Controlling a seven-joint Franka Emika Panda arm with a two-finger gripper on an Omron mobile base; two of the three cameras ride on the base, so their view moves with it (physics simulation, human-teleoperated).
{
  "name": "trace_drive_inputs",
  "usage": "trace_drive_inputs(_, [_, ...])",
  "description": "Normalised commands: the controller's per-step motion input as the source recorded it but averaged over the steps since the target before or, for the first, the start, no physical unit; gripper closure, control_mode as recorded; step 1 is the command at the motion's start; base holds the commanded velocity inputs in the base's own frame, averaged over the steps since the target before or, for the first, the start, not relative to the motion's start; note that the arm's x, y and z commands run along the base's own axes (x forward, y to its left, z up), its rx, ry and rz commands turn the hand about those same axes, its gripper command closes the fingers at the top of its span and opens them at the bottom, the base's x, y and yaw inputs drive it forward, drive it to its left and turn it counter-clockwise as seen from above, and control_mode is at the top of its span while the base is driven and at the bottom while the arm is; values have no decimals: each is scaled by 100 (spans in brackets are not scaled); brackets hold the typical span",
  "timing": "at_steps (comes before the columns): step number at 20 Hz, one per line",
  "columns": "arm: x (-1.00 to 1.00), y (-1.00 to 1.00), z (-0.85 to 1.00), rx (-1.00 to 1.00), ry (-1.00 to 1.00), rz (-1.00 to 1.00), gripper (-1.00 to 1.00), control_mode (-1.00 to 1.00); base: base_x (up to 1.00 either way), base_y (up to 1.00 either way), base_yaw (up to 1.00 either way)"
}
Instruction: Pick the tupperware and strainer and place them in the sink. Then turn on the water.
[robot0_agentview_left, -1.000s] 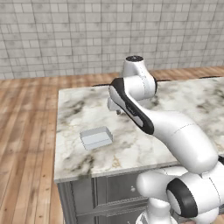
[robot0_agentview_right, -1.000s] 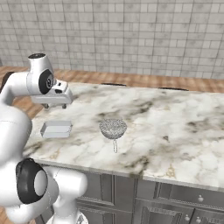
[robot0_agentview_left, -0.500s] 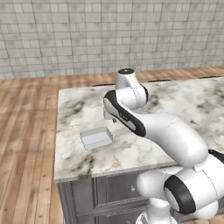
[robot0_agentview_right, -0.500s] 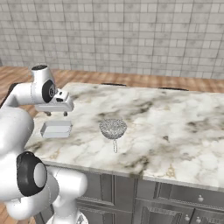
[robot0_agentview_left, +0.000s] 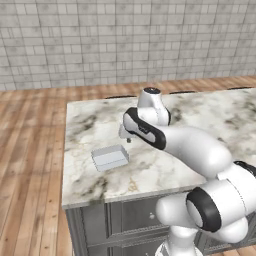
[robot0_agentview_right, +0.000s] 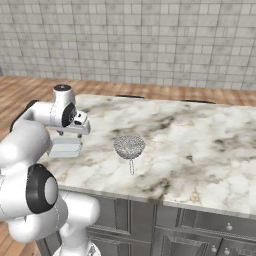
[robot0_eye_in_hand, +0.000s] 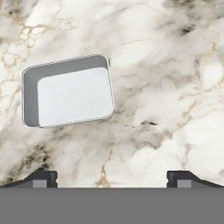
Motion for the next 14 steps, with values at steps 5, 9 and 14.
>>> trace_drive_inputs(5, [19,2,0,0,1,0,-100,-100,0,0,0])
trace_drive_inputs(9, [23,6,0,0,0,0,-100,-100,0,0,0])
trace_drive_inputs(14, [10,17,-3,0,-1,0,-100,-100,0,0,0])
